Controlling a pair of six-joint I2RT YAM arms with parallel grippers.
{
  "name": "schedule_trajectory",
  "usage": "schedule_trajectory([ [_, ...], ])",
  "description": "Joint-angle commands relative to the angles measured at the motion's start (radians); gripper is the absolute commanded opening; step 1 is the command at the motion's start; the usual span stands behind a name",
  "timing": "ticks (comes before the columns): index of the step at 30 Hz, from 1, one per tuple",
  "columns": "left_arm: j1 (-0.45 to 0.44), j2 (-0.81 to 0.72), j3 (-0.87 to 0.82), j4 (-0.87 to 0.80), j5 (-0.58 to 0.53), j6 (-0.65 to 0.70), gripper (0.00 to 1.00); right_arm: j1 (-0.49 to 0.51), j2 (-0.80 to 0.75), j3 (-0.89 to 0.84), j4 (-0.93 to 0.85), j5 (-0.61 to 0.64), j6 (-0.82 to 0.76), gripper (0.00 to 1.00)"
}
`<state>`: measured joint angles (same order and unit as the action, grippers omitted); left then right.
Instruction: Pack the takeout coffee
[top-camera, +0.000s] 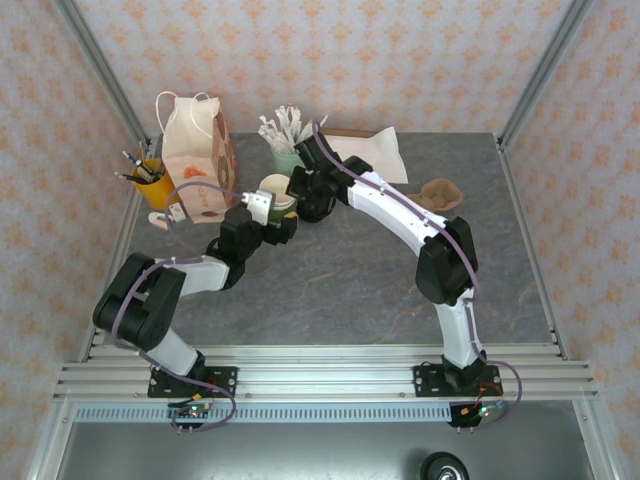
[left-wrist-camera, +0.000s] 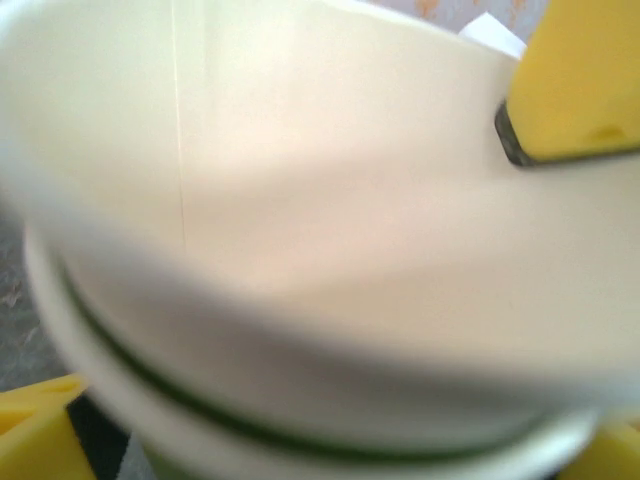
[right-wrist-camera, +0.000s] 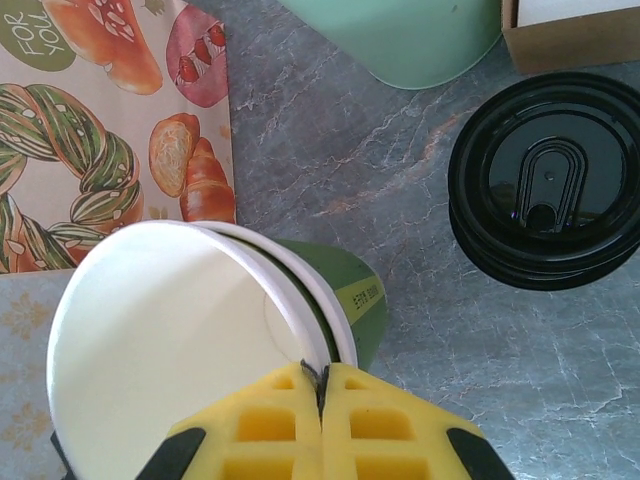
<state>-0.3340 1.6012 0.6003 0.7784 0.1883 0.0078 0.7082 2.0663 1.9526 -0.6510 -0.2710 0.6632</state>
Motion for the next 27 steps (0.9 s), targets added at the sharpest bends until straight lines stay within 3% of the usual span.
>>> schedule_trajectory([
  [1, 0.000, 0.058, 0.014, 0.149, -0.018, 0.001, 0.87, 0.004, -0.015, 0.010, -0.007, -0.013, -0.010, 0.00],
  [5, -0.001, 0.092, 0.007, 0.159, -0.005, -0.008, 0.72, -0.006, -0.031, 0.003, 0.015, -0.036, 0.008, 0.00],
  [7, 0.000, 0.097, 0.006, 0.164, -0.026, -0.003, 0.70, -0.009, -0.034, 0.009, 0.015, -0.047, 0.011, 0.00],
  [27, 0.064, 0.071, 0.065, -0.004, 0.006, -0.017, 0.80, -0.061, -0.142, -0.030, 0.099, -0.069, 0.053, 0.00],
])
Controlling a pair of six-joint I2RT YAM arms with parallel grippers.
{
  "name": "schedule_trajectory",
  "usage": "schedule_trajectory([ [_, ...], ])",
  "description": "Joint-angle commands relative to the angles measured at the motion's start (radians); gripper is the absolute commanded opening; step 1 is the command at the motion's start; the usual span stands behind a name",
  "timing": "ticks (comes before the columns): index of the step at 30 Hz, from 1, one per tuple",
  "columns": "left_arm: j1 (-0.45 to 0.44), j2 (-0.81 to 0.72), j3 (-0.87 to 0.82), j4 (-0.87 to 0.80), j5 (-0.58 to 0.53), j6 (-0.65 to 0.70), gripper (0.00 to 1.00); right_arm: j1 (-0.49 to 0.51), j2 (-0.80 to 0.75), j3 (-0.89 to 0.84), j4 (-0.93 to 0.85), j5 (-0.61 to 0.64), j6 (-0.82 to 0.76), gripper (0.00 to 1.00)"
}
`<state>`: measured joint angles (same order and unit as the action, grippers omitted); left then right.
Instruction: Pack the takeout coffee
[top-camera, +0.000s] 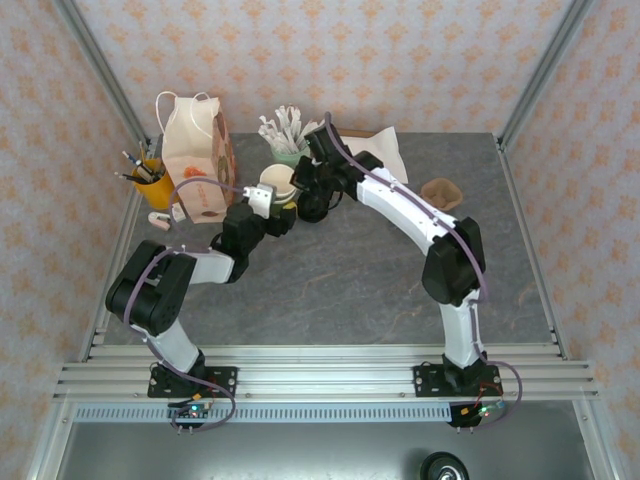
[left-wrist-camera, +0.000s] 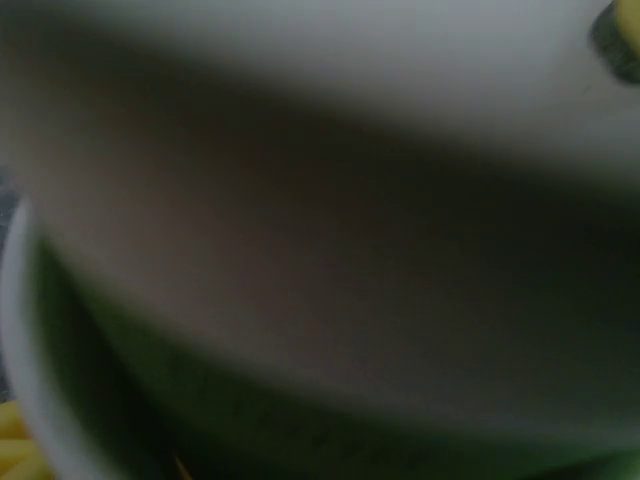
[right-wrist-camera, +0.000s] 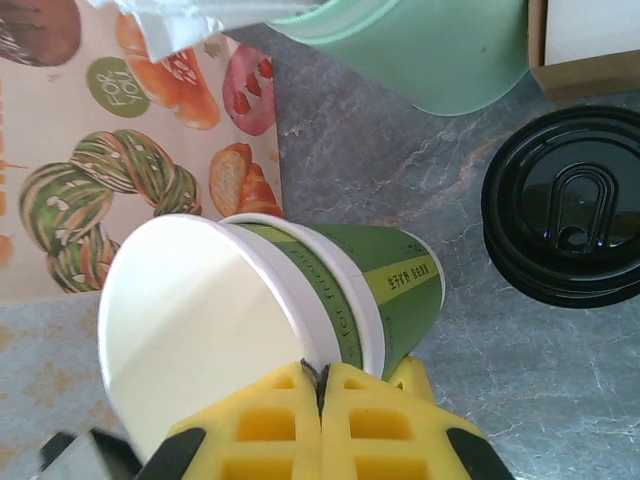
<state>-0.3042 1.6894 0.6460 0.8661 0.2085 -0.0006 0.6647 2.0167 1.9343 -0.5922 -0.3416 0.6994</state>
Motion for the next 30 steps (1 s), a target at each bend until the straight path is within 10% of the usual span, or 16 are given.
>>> schedule_trajectory([
  [1, 0.038, -0.022, 0.018, -0.104, -0.007, -0.008, 0.80, -0.019, -0.101, -0.016, 0.045, 0.004, 0.020, 0.00],
  [22, 0.061, -0.034, 0.075, -0.283, 0.073, -0.019, 0.82, -0.048, -0.182, -0.018, 0.008, 0.109, -0.089, 0.00],
  [30, 0.061, -0.183, 0.199, -0.636, -0.043, -0.173, 0.96, -0.077, -0.343, -0.318, -0.051, 0.193, -0.107, 0.00],
])
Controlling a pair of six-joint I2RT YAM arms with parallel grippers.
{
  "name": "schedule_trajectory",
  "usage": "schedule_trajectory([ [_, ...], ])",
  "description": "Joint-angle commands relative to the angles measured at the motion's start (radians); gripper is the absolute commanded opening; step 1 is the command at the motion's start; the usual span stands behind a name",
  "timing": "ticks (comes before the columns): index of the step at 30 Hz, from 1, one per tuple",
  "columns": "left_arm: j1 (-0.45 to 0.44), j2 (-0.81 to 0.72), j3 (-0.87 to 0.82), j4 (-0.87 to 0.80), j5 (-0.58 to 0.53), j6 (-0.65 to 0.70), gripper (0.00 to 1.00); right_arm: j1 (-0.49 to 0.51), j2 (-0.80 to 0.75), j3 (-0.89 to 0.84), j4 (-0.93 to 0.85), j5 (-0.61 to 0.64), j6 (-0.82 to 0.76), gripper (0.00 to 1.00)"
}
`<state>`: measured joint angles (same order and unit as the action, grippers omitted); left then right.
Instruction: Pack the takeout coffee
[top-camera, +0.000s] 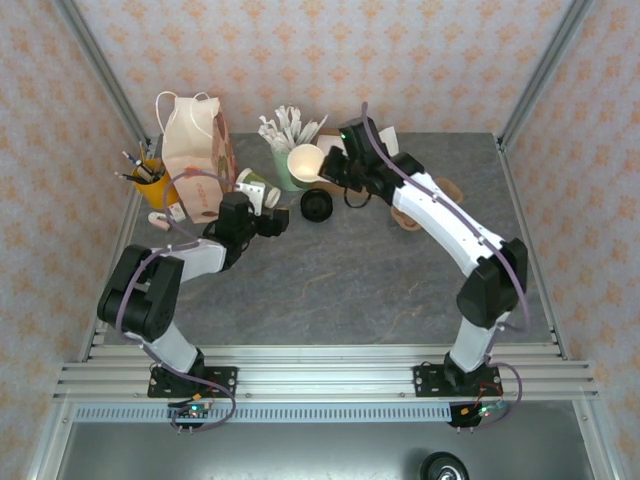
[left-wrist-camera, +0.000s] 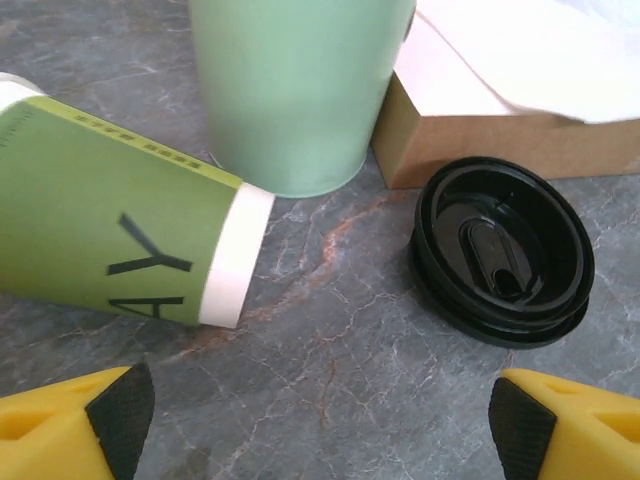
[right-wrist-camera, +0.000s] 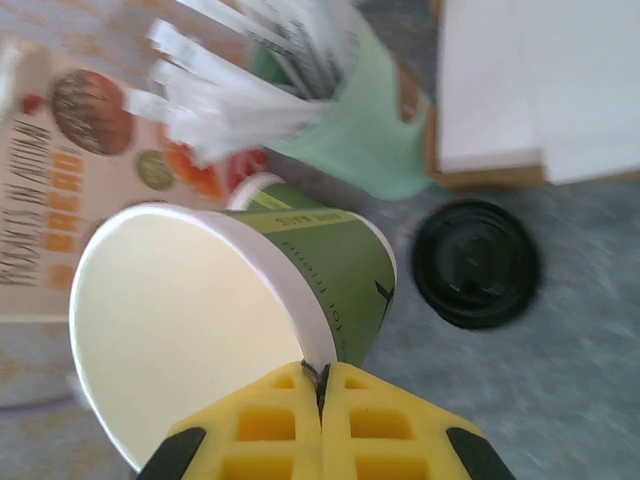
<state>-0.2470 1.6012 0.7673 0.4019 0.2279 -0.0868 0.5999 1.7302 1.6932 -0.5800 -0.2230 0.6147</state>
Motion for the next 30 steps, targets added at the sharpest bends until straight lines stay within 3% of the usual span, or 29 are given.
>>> schedule_trajectory([
  [1, 0.004, -0.118, 0.106, -0.255, -0.063, -0.113, 1.00, -0.011, -0.073, -0.114, -0.105, 0.099, -0.032, 0.00],
  [9, 0.004, -0.252, 0.209, -0.653, -0.067, -0.370, 1.00, 0.074, -0.114, -0.330, -0.095, 0.024, -0.098, 0.00],
  [14, 0.003, -0.319, 0.229, -0.764, -0.092, -0.422, 1.00, 0.113, -0.036, -0.323, -0.039, -0.028, -0.075, 0.00],
  [18, 0.002, -0.302, 0.268, -0.845, -0.017, -0.423, 1.00, 0.122, 0.016, -0.294, -0.038, -0.042, -0.071, 0.00],
  [24, -0.020, -0.245, 0.326, -0.975, -0.001, -0.419, 1.00, 0.126, 0.046, -0.257, -0.048, -0.052, -0.091, 0.08],
  [30, -0.027, -0.199, 0.385, -1.014, 0.020, -0.422, 1.00, 0.117, -0.008, -0.207, -0.040, -0.047, -0.113, 0.28],
])
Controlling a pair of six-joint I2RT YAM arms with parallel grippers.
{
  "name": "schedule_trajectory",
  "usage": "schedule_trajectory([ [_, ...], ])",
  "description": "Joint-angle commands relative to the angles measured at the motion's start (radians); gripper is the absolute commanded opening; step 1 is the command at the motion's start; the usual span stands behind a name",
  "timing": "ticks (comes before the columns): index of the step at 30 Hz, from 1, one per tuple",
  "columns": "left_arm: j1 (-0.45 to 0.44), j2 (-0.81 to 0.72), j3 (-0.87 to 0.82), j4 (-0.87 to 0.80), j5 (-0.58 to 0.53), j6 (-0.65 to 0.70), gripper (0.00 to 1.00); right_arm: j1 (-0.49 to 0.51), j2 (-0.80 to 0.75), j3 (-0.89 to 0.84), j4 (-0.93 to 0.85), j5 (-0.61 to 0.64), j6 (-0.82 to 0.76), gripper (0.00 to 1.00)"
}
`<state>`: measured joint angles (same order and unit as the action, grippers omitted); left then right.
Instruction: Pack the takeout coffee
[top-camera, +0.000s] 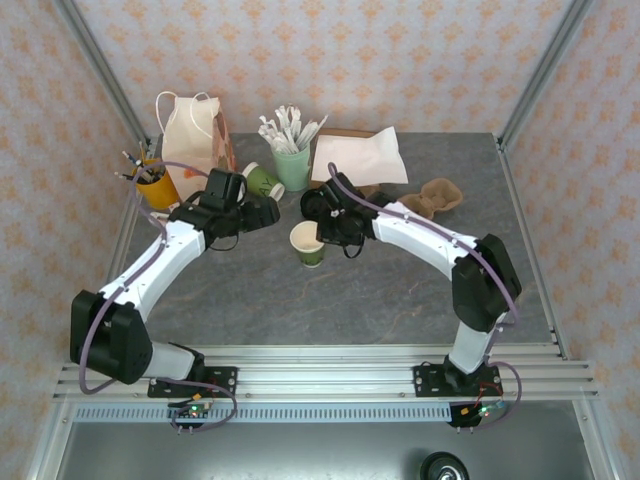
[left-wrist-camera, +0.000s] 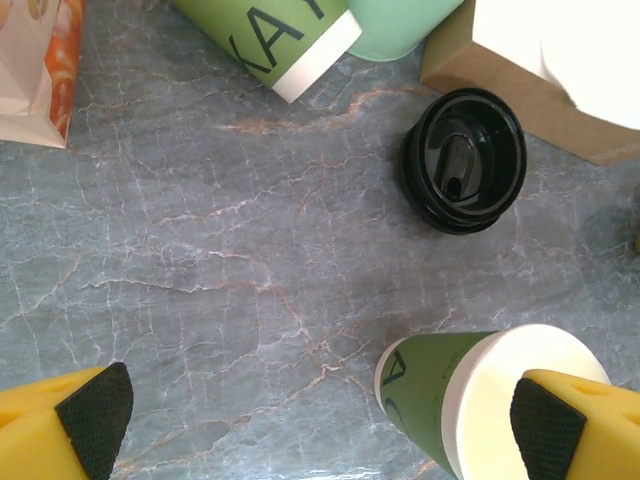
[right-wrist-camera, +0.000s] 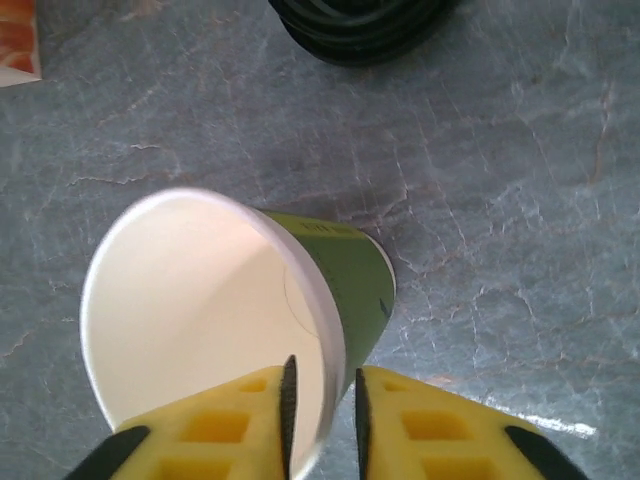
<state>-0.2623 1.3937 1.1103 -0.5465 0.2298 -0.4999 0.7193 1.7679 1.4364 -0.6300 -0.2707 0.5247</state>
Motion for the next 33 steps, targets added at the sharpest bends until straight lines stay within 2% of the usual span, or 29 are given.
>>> schedule_trajectory([
  [1, -0.016, 0.018, 0.052, -0.070, 0.023, -0.009, 1.00, -0.009, -0.058, 0.060, 0.010, 0.001, -0.024, 0.32],
  [5, -0.051, 0.051, 0.084, -0.087, 0.033, 0.009, 1.00, -0.079, -0.087, 0.045, 0.060, 0.035, 0.032, 0.49],
  [7, -0.068, 0.062, 0.092, -0.089, 0.032, 0.006, 1.00, -0.124, -0.055, 0.051, 0.077, 0.053, 0.054, 0.52],
  [12, -0.089, 0.075, 0.099, -0.100, 0.045, -0.014, 0.99, -0.161, 0.148, 0.246, -0.011, 0.138, -0.069, 0.50],
  [15, -0.092, 0.061, 0.082, -0.116, 0.006, -0.029, 1.00, -0.165, 0.261, 0.355, -0.029, 0.162, -0.170, 0.49],
  [20, -0.092, 0.034, 0.053, -0.135, -0.068, -0.066, 1.00, -0.178, 0.398, 0.483, -0.090, 0.116, -0.288, 0.49],
  [27, -0.092, 0.082, 0.077, -0.151, -0.068, -0.068, 1.00, -0.178, 0.518, 0.584, -0.123, 0.058, -0.333, 0.51],
  [33, -0.092, 0.116, 0.103, -0.167, -0.066, -0.068, 1.00, -0.178, 0.579, 0.643, -0.131, 0.125, -0.330, 0.44],
])
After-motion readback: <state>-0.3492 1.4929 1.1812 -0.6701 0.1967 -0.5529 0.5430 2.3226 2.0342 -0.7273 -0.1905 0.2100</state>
